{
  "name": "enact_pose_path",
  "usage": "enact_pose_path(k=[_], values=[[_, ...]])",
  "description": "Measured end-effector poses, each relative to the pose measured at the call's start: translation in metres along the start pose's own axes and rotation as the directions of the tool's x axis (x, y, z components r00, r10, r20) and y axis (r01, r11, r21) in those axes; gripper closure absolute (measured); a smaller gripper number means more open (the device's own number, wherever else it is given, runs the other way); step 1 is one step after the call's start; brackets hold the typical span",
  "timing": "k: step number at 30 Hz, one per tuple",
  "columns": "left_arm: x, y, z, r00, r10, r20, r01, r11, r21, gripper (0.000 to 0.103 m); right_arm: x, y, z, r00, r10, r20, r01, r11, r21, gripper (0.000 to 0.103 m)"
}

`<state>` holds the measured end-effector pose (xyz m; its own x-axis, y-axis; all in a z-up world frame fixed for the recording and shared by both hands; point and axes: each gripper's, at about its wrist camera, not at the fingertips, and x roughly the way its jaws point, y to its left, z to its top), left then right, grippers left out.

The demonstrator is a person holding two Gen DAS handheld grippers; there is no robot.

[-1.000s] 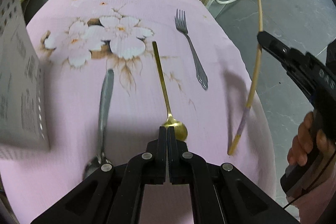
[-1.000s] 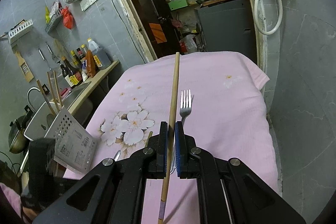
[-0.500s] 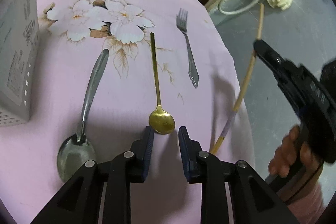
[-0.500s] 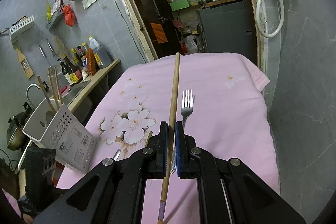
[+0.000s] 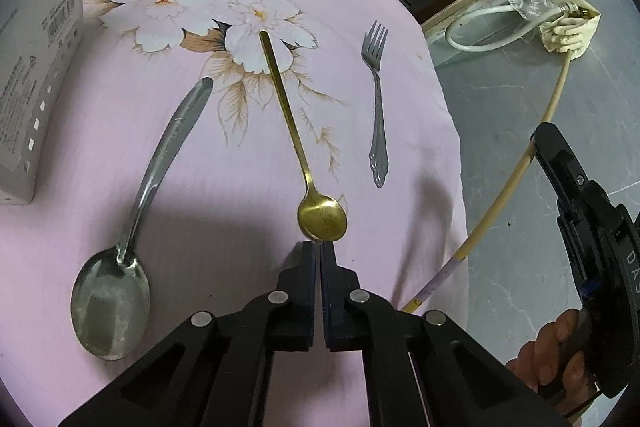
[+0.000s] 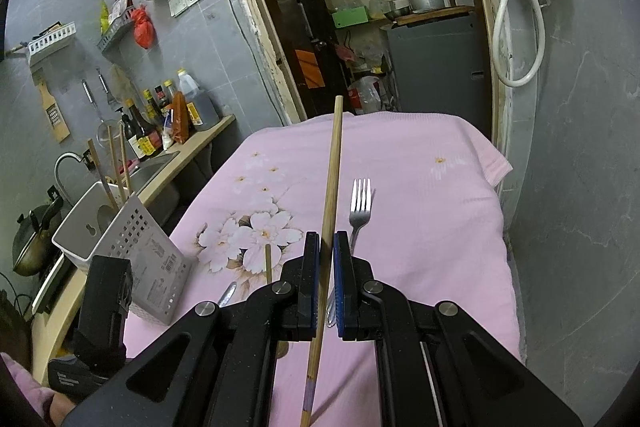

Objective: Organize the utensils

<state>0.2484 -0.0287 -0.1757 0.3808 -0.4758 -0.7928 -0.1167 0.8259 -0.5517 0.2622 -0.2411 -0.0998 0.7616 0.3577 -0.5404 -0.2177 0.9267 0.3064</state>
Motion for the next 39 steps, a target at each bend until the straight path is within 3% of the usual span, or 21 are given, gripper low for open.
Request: enact_pose_path(k=[6, 9, 11, 14, 24, 28, 32, 37, 39], values=[[-0.015, -0.004, -0.003, 0.999, 0.012, 0.039, -0.015, 0.997, 0.073, 0.099, -0.002, -0.003, 0.001, 1.000, 0.002, 0.001, -0.002, 1.000, 0.005, 0.097], [-0.016, -0.013, -0.005, 0.993, 0.098, 0.071, -0.108, 0.982, 0.154, 0.087, -0.002, -0.004, 0.001, 1.000, 0.004, 0.000, -0.004, 1.000, 0.006, 0.097], [-0.018, -0.019, -0.007, 0.987, 0.126, 0.098, -0.145, 0.966, 0.214, 0.070, -0.003, -0.005, 0.001, 1.000, 0.004, -0.001, -0.004, 1.000, 0.002, 0.097], [-0.020, -0.030, -0.012, 0.972, 0.165, 0.168, -0.214, 0.916, 0.339, 0.050, -0.004, -0.009, 0.002, 1.000, 0.003, -0.003, -0.003, 1.000, -0.005, 0.097], [-0.008, -0.047, -0.011, 0.954, 0.180, 0.242, -0.290, 0.764, 0.576, 0.053, -0.007, -0.018, 0.004, 1.000, -0.003, -0.003, 0.003, 1.000, -0.003, 0.096], [-0.004, -0.051, -0.018, 0.946, 0.191, 0.264, -0.320, 0.690, 0.649, 0.060, -0.007, -0.020, 0.005, 1.000, -0.004, -0.005, 0.004, 1.000, -0.004, 0.096], [0.003, -0.056, -0.024, 0.939, 0.204, 0.278, -0.343, 0.626, 0.700, 0.075, -0.007, -0.019, 0.004, 1.000, -0.003, -0.006, 0.003, 1.000, -0.004, 0.096], [0.007, -0.059, -0.028, 0.940, 0.197, 0.277, -0.340, 0.580, 0.740, 0.090, -0.007, -0.018, 0.005, 1.000, -0.003, -0.009, 0.003, 1.000, -0.010, 0.096], [0.008, -0.061, -0.029, 0.939, 0.200, 0.281, -0.344, 0.561, 0.753, 0.092, -0.007, -0.018, 0.005, 1.000, -0.004, -0.009, 0.004, 1.000, -0.011, 0.096]])
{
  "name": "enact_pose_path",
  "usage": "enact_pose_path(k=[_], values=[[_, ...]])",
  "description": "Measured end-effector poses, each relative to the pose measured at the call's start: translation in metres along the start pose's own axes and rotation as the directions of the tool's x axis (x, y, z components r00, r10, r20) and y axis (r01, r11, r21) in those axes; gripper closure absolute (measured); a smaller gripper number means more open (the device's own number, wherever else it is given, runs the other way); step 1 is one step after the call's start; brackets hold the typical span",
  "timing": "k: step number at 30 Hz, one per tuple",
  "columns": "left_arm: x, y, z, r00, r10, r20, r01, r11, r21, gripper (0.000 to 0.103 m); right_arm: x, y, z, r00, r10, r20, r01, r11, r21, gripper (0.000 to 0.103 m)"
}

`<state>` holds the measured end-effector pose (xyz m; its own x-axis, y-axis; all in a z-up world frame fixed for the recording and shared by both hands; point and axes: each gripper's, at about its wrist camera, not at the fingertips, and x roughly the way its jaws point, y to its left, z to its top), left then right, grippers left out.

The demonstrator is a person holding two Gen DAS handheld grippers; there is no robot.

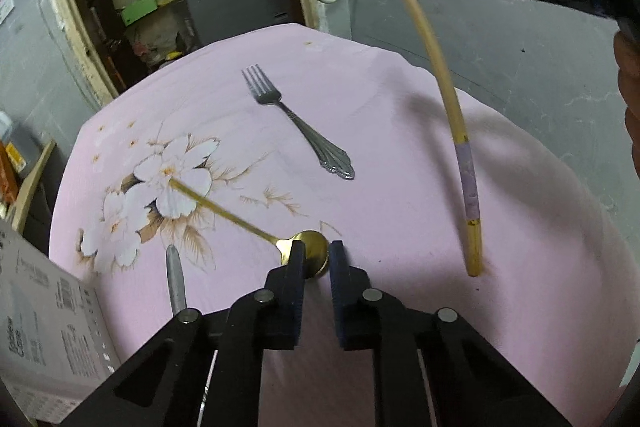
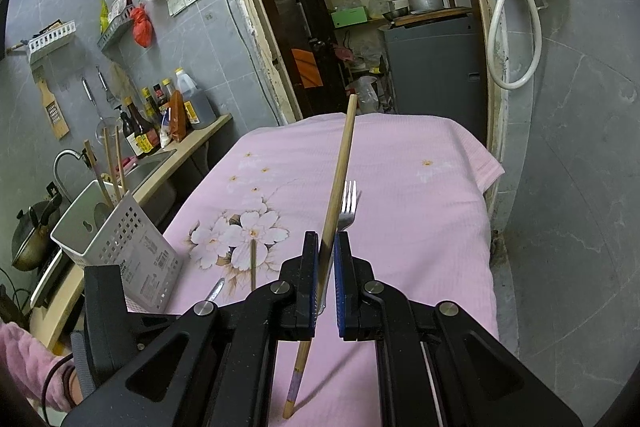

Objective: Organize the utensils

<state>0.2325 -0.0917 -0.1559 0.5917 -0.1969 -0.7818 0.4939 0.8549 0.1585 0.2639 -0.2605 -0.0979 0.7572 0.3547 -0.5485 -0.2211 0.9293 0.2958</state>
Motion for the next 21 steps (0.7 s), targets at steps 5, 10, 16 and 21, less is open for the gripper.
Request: enact_pose_path(k=[5, 10, 16, 21], values=[[-0.001, -0.004, 0.000, 1.000, 0.019, -0.008, -0.018, 0.999, 0.034, 0.091, 0.001, 0.000, -0.001, 1.000, 0.000, 0.003, 0.000, 1.000, 0.006, 0.096], [-0.002, -0.001, -0.002, 1.000, 0.025, 0.004, -0.026, 0.999, 0.022, 0.097, 0.001, 0.005, 0.000, 1.000, 0.004, 0.010, -0.004, 1.000, -0.006, 0.096], [-0.019, 0.020, 0.005, 0.999, 0.000, 0.038, 0.004, 0.996, -0.093, 0.100, -0.009, 0.018, 0.006, 0.999, 0.012, 0.042, -0.009, 0.998, -0.056, 0.097], [-0.045, 0.040, 0.015, 0.997, -0.033, 0.073, 0.046, 0.982, -0.184, 0.101, -0.017, 0.025, 0.012, 0.998, 0.018, 0.068, -0.014, 0.998, -0.059, 0.097]])
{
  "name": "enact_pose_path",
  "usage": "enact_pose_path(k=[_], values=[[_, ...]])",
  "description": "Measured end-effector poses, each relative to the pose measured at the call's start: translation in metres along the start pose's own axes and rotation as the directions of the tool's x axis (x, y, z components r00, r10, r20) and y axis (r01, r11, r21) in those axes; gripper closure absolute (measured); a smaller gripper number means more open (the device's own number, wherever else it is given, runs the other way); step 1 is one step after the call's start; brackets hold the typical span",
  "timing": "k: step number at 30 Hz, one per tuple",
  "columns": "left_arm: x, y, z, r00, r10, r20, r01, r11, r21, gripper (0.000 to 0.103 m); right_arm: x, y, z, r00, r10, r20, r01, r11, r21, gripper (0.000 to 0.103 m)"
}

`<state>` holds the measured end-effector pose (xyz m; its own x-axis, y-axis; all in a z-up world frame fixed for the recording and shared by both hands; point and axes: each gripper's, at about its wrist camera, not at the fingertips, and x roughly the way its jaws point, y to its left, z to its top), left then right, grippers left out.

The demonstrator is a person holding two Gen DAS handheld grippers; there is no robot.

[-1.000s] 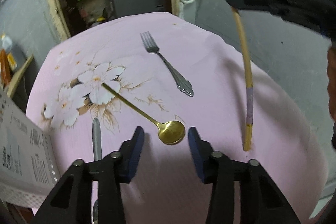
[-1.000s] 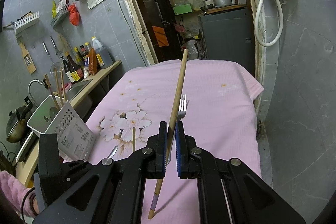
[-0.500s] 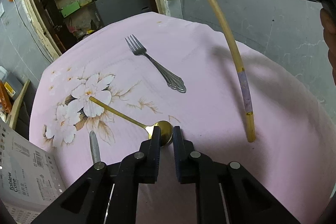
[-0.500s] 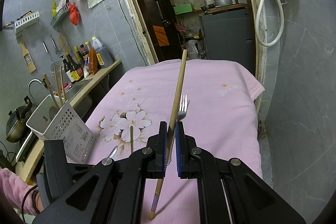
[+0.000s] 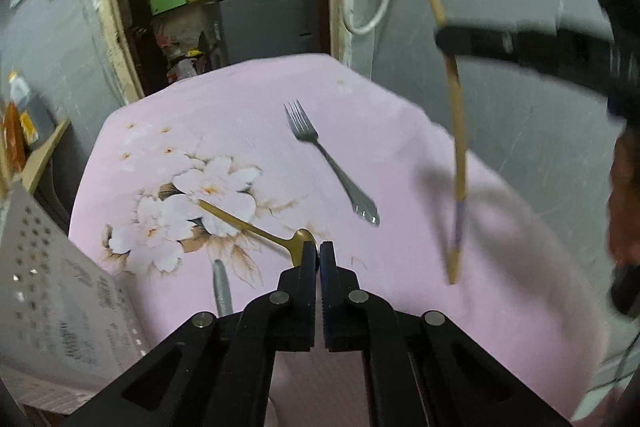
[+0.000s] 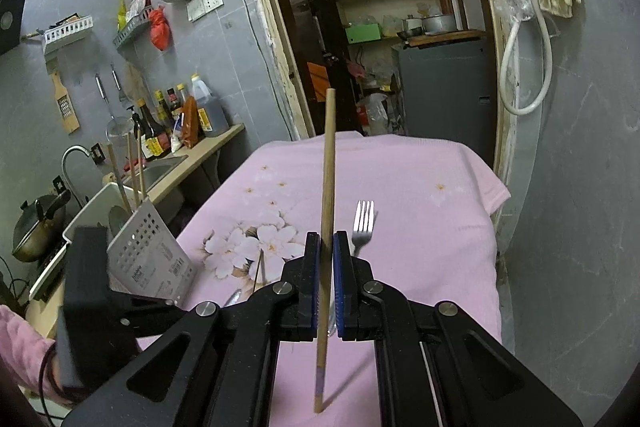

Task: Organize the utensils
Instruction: 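Carry the gold spoon and chopstick to the white holder and drop them inside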

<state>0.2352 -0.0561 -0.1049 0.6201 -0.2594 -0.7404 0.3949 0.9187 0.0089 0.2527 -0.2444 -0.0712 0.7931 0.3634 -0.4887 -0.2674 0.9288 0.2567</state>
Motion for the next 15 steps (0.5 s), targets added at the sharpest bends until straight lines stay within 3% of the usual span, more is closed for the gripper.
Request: enact_pose_path(k=[7, 15], values=[[-0.049, 0.039, 0.029, 0.995, -0.078, 0.064, 0.089, 0.977, -0.195, 0.101, -0.014, 0.015, 0.023, 0.997, 0.031, 0.076, -0.031, 1.000, -0.004, 0.097], [-0.110, 0.077, 0.060, 0.978, -0.148, 0.147, 0.188, 0.930, -0.316, 0.101, -0.028, 0.060, 0.059, 0.979, 0.107, 0.176, -0.097, 0.993, -0.065, 0.097]])
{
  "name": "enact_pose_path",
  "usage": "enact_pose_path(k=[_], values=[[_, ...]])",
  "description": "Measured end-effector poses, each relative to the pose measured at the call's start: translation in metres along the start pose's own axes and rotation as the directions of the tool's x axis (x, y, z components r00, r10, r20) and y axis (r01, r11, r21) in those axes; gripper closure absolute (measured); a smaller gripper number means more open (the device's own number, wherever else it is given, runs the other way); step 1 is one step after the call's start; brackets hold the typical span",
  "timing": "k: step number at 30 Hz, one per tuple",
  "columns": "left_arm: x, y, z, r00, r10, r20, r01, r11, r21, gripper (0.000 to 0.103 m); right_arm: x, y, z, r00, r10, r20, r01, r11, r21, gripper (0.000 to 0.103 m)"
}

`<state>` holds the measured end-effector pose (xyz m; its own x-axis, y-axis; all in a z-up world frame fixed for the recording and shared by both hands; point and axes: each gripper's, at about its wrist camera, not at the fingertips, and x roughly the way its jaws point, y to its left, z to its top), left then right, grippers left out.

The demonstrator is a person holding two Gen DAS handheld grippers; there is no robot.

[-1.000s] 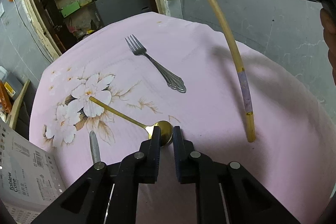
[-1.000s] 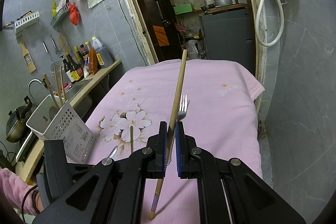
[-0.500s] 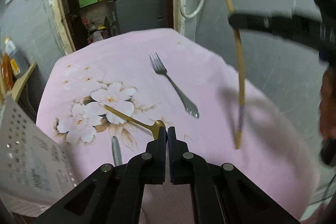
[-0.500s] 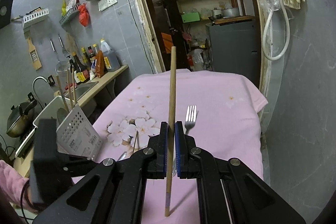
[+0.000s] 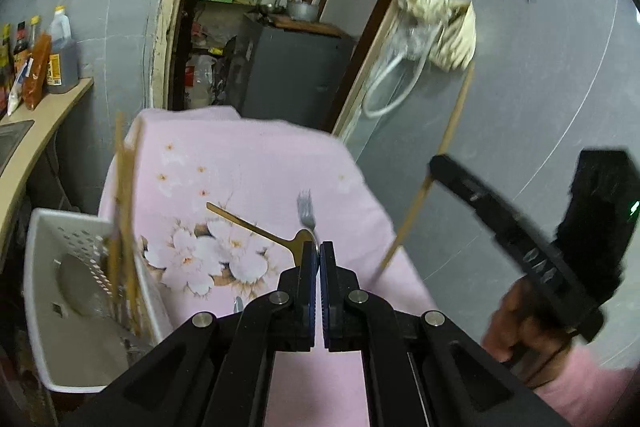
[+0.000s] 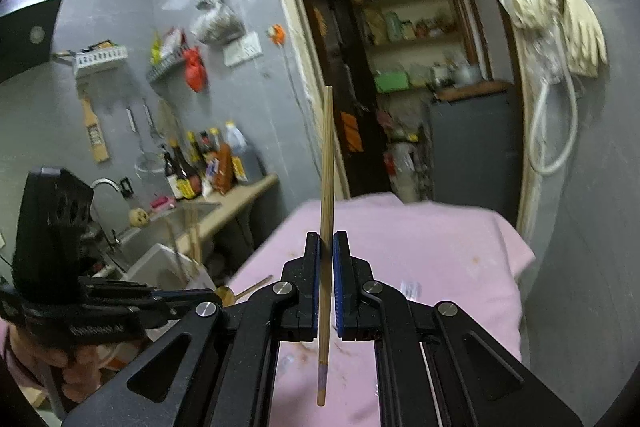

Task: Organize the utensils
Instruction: 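Carry the gold spoon and chopstick to the white holder and drop them inside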

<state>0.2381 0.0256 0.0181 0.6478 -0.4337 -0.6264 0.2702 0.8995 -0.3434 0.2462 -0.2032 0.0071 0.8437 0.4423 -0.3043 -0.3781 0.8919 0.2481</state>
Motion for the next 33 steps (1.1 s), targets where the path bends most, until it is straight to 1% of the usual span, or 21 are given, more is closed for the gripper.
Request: enact_pose_path(k=[4, 8, 12, 15, 17, 21, 24, 26, 30, 33], values=[[-0.037, 0.006, 0.019, 0.999, -0.030, 0.021, 0.031, 0.998, -0.049, 0.101, 0.000, 0.024, 0.022, 0.998, 0.045, 0.047, -0.044, 0.999, -0.022, 0.097], [-0.069, 0.016, 0.032, 0.999, -0.039, 0.028, 0.041, 0.995, -0.090, 0.101, 0.001, 0.046, 0.043, 0.993, 0.093, 0.072, -0.091, 0.995, -0.034, 0.097], [-0.100, 0.026, 0.038, 0.999, -0.024, 0.035, 0.028, 0.992, -0.125, 0.101, 0.004, 0.072, 0.062, 0.984, 0.153, 0.094, -0.149, 0.988, -0.049, 0.097], [-0.122, 0.030, 0.036, 0.999, 0.010, 0.052, -0.004, 0.993, -0.119, 0.100, 0.008, 0.094, 0.071, 0.975, 0.196, 0.102, -0.189, 0.979, -0.075, 0.097], [-0.134, 0.032, 0.034, 0.998, 0.019, 0.064, -0.011, 0.992, -0.124, 0.100, 0.010, 0.105, 0.074, 0.970, 0.221, 0.105, -0.213, 0.973, -0.089, 0.097], [-0.151, 0.039, 0.032, 0.997, 0.000, 0.083, 0.013, 0.987, -0.160, 0.101, 0.015, 0.126, 0.076, 0.957, 0.268, 0.106, -0.257, 0.960, -0.109, 0.097], [-0.157, 0.044, 0.031, 0.996, -0.014, 0.088, 0.031, 0.982, -0.188, 0.100, 0.022, 0.135, 0.073, 0.953, 0.288, 0.090, -0.277, 0.954, -0.116, 0.097], [-0.156, 0.047, 0.029, 0.997, -0.018, 0.078, 0.035, 0.976, -0.213, 0.101, 0.030, 0.138, 0.067, 0.952, 0.298, 0.074, -0.289, 0.951, -0.111, 0.097], [-0.151, 0.061, 0.024, 0.996, -0.073, 0.053, 0.085, 0.953, -0.292, 0.101, 0.047, 0.141, 0.056, 0.951, 0.305, 0.047, -0.298, 0.948, -0.110, 0.097], [-0.144, 0.069, 0.021, 0.996, -0.071, 0.046, 0.082, 0.944, -0.320, 0.100, 0.060, 0.141, 0.044, 0.952, 0.307, 0.023, -0.303, 0.948, -0.101, 0.097]])
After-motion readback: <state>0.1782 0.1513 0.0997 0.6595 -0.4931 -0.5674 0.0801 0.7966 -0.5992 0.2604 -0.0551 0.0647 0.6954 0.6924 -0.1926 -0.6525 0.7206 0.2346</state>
